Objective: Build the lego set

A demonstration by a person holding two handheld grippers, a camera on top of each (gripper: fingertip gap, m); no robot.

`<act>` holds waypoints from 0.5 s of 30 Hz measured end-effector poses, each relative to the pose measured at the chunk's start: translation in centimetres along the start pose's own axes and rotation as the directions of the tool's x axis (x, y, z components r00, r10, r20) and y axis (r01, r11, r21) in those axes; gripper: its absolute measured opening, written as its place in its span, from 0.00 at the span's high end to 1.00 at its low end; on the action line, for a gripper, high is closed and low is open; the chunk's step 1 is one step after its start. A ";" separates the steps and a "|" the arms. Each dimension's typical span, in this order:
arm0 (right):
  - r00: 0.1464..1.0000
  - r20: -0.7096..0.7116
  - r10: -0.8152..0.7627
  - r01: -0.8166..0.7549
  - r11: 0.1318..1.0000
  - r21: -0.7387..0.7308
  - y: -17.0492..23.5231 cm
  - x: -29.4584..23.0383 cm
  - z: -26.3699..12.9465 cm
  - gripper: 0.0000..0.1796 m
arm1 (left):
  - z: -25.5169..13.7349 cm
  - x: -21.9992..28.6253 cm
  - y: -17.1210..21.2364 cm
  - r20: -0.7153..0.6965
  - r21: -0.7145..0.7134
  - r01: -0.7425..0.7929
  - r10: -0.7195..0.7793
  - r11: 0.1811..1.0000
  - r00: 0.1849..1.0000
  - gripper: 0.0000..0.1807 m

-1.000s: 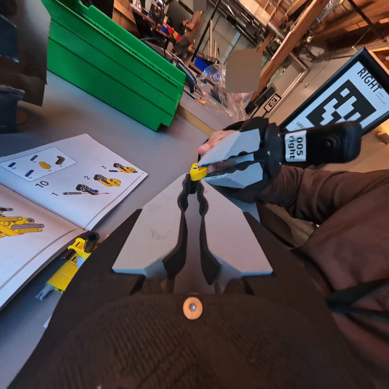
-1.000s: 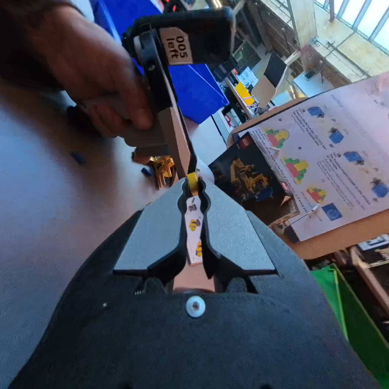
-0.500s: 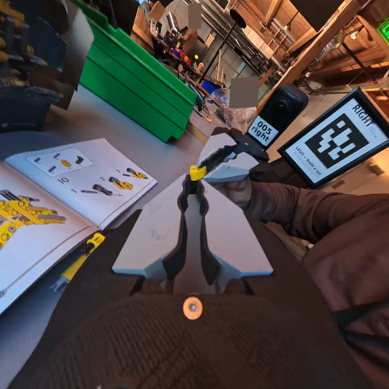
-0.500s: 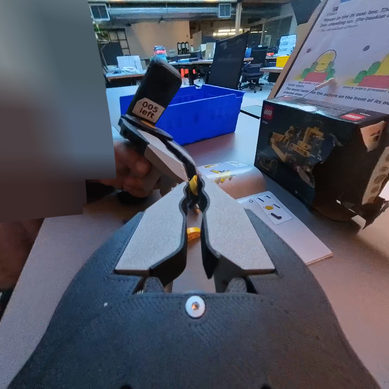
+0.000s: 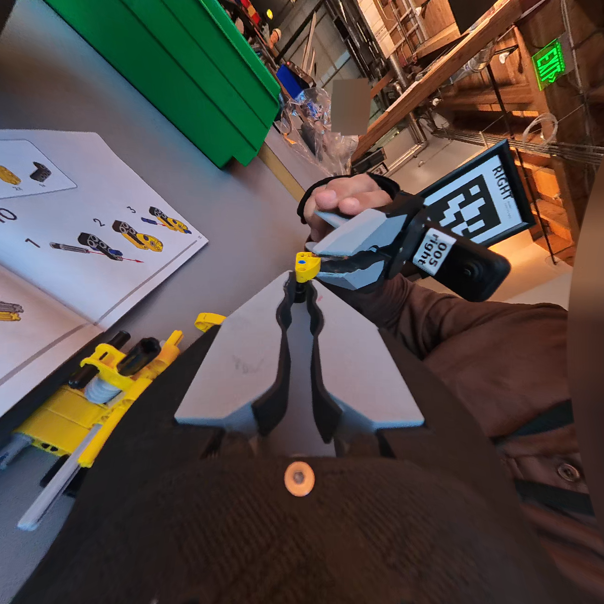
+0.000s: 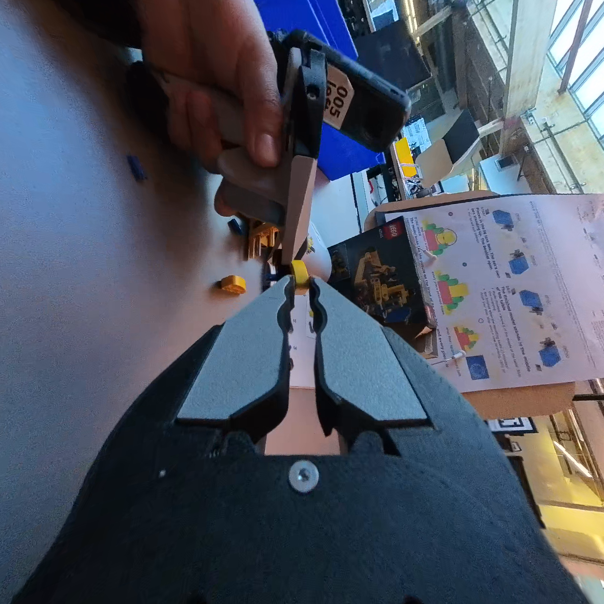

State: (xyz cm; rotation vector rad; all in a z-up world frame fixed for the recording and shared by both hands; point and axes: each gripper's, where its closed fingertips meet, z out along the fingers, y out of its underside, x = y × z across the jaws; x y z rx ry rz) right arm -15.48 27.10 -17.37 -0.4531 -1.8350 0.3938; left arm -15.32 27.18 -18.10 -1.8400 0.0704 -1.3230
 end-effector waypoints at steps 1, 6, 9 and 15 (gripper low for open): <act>1.000 0.005 -0.001 0.001 1.000 0.010 -0.1 0.0 0.0 0.97 | 0.0 0.1 0.0 -0.013 -0.005 0.012 -0.012 1.000 1.000 0.98; 0.999 0.031 0.045 -0.047 0.996 0.076 -0.6 0.1 0.6 0.95 | 0.0 -0.1 0.2 -0.018 -0.024 0.033 -0.034 0.999 0.999 0.98; 0.990 0.051 0.135 -0.138 0.988 0.065 0.2 0.4 0.8 0.97 | 0.0 -0.2 -0.2 0.009 0.006 0.006 -0.006 1.000 1.000 0.98; 0.918 -0.007 0.397 -0.395 0.913 0.099 1.1 1.3 2.0 0.97 | -0.7 -1.3 -1.5 0.071 0.077 -0.016 0.011 0.997 0.997 0.98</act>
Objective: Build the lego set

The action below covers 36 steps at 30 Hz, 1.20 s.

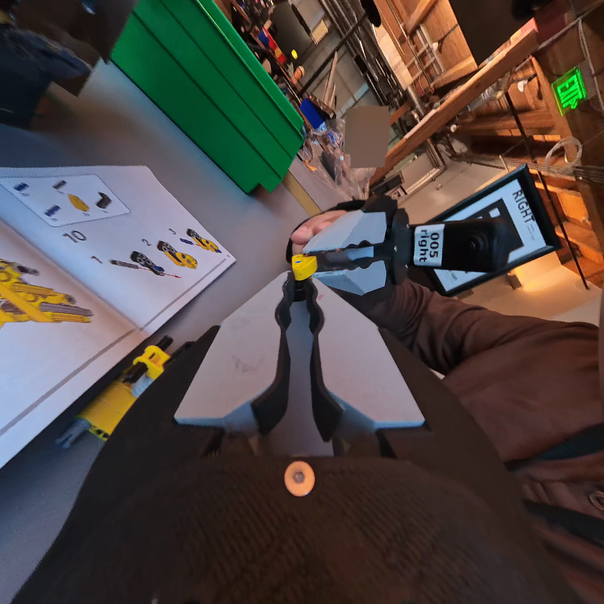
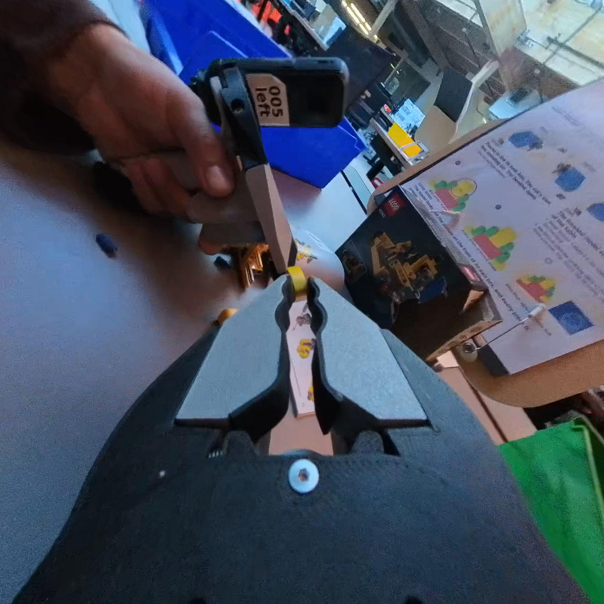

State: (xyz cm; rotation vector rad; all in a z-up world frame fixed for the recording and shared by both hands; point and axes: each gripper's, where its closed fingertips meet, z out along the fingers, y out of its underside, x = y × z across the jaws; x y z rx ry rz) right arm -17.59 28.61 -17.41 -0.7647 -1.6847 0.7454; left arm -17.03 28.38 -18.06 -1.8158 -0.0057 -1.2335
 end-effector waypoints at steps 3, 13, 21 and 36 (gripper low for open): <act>0.997 -0.037 0.069 -0.069 0.998 0.001 -0.1 0.7 0.8 0.97 | -0.5 -0.4 -0.9 0.021 0.061 -0.002 0.001 0.998 1.000 0.98; 0.951 0.136 0.278 -0.284 0.958 0.027 -0.5 0.2 0.8 0.97 | -0.8 -0.2 -0.6 0.043 0.019 -0.089 0.088 0.996 0.995 0.98; 0.977 0.084 -0.195 0.195 0.981 0.013 -0.4 -0.5 -1.3 0.97 | 0.0 0.8 0.5 -0.062 -0.032 0.004 -0.006 0.999 0.998 0.98; 0.998 0.047 -0.047 0.045 0.999 0.027 -0.2 0.6 -0.8 0.98 | 0.3 0.5 -0.8 -0.041 0.041 0.002 0.000 0.999 0.999 0.97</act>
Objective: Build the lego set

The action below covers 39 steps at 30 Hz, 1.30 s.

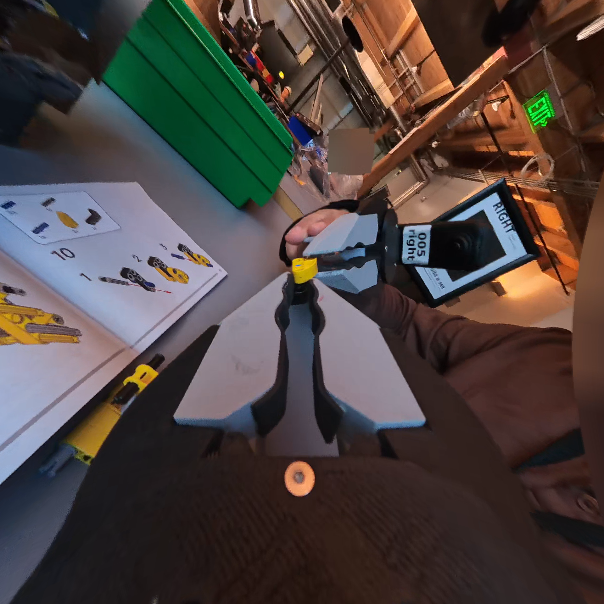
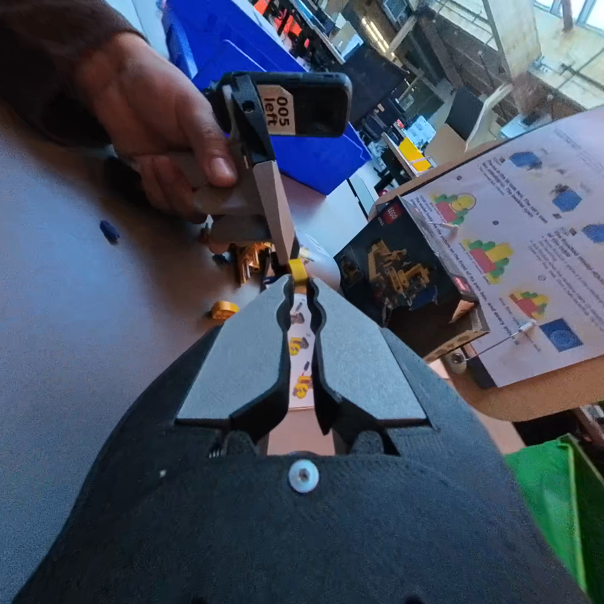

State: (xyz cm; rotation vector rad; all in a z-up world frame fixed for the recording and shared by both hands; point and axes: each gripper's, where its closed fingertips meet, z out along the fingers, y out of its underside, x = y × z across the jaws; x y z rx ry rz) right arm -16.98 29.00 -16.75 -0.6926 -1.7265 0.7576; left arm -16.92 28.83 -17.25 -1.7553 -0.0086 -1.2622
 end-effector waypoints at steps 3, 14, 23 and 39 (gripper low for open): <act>0.995 0.002 0.101 -0.101 0.995 0.012 0.0 0.1 0.3 0.98 | -0.2 -0.2 -0.2 0.029 0.004 -0.042 0.042 0.999 0.999 0.96; 0.958 -0.113 0.264 -0.257 0.964 0.076 -1.0 1.9 1.4 0.98 | -0.7 0.0 -2.0 0.054 0.133 -0.099 0.093 0.986 0.994 0.97; 0.730 -0.003 0.684 -0.674 0.720 0.166 -0.4 3.5 3.1 0.97 | -1.3 -1.0 -3.1 0.096 0.201 -0.079 0.061 0.976 0.994 0.96; 0.979 0.043 -0.199 0.192 0.973 0.129 -1.9 -0.2 0.5 0.97 | -0.4 1.2 0.5 -0.113 -0.047 0.045 -0.050 0.998 0.992 0.97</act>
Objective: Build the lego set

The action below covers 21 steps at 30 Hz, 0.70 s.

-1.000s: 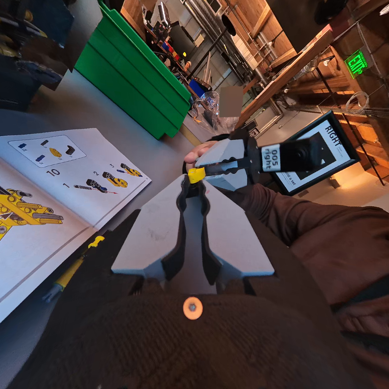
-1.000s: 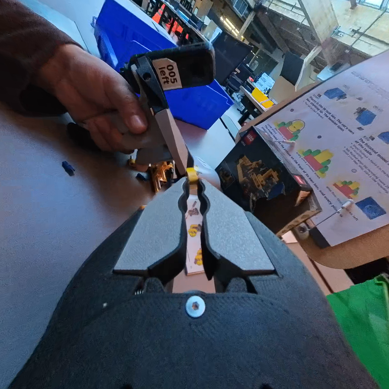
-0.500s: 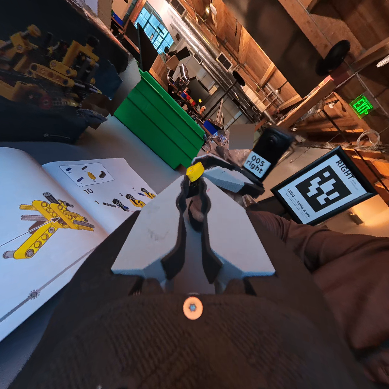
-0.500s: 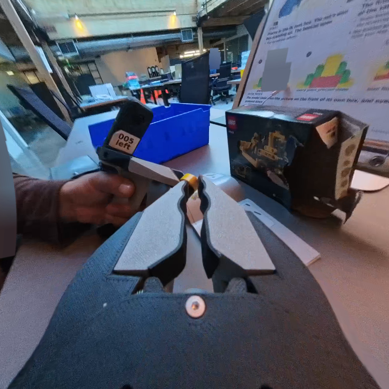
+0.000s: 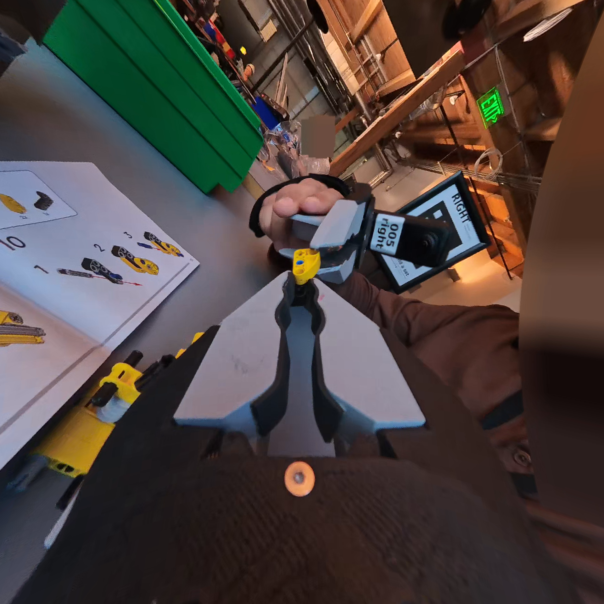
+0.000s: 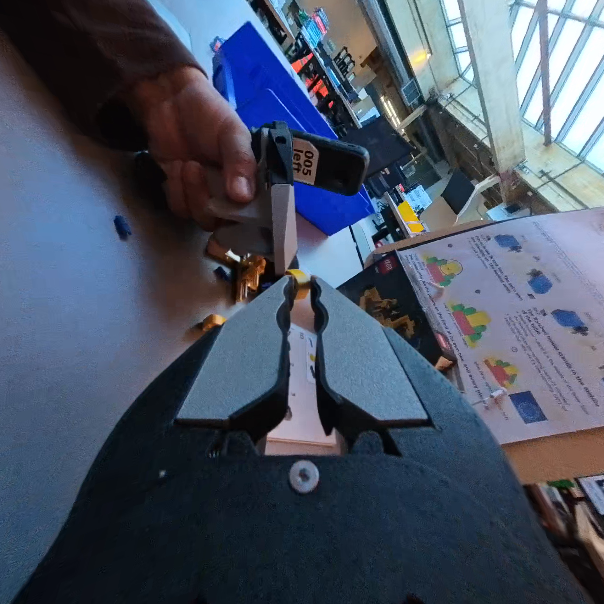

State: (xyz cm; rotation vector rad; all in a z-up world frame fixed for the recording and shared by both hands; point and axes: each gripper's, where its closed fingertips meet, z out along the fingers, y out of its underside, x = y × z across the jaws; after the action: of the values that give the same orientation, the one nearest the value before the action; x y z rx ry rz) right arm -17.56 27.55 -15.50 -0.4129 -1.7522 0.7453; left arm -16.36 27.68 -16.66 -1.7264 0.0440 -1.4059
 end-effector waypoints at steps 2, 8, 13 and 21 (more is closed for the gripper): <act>0.998 0.021 0.062 -0.063 0.998 0.026 -0.2 -0.1 0.1 0.95 | 0.2 0.2 0.1 -0.014 -0.002 0.011 -0.011 1.000 1.000 0.97; 0.978 0.205 0.031 -0.039 0.999 0.034 -0.2 -2.1 -0.5 0.96 | 0.6 0.2 2.0 0.007 -0.145 -0.051 0.053 0.988 0.999 0.97; 0.965 0.230 0.128 -0.135 0.991 0.018 -0.7 -1.5 -0.4 0.97 | 0.4 0.9 1.4 -0.063 -0.118 -0.029 0.022 0.993 0.998 0.97; 0.920 0.020 0.392 -0.392 0.919 0.051 0.2 1.1 0.5 0.97 | 0.1 0.1 -1.2 0.068 0.080 -0.113 0.107 0.990 0.992 0.96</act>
State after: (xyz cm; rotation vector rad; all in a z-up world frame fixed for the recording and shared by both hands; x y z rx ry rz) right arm -18.41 28.29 -14.92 -0.7388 -1.6718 1.0773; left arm -16.83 28.43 -15.86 -1.6730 0.0441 -1.2547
